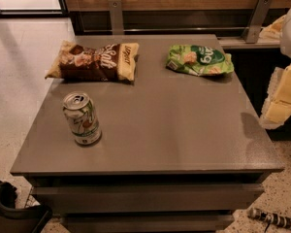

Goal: Pick green rice chip bag

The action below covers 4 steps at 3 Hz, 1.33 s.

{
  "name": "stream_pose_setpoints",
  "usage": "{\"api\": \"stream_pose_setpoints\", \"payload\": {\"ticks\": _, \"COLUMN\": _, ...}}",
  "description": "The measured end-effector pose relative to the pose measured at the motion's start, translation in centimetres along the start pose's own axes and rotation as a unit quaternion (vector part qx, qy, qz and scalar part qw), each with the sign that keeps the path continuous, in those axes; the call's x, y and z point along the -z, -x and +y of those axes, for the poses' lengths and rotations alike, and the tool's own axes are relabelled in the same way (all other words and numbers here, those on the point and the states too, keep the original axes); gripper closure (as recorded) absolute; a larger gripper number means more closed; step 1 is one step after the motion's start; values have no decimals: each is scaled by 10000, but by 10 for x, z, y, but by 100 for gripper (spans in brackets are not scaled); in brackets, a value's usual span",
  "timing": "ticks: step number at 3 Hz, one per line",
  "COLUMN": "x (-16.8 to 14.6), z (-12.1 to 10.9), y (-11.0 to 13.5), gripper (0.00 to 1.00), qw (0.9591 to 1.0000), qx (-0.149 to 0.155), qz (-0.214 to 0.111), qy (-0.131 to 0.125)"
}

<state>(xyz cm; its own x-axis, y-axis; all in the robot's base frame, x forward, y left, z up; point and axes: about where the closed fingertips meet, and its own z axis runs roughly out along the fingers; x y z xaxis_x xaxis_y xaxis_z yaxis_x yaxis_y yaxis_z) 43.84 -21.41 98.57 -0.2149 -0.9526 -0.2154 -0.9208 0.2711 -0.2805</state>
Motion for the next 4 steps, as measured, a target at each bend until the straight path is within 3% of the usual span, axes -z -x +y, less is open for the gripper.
{"api": "stream_pose_setpoints", "payload": {"ticks": 1, "x": 0, "z": 0, "y": 0, "gripper": 0, "qw": 10000, "qx": 0, "qz": 0, "qy": -1}}
{"api": "stream_pose_setpoints", "payload": {"ticks": 2, "x": -5, "z": -18, "y": 6, "gripper": 0, "qw": 9994, "qx": -132, "qz": -276, "qy": -185}}
{"api": "stream_pose_setpoints", "payload": {"ticks": 3, "x": -20, "z": -53, "y": 23, "gripper": 0, "qw": 9934, "qx": -492, "qz": -934, "qy": -440}}
{"api": "stream_pose_setpoints", "payload": {"ticks": 4, "x": -43, "z": -86, "y": 53, "gripper": 0, "qw": 9841, "qx": -739, "qz": -1544, "qy": -469}}
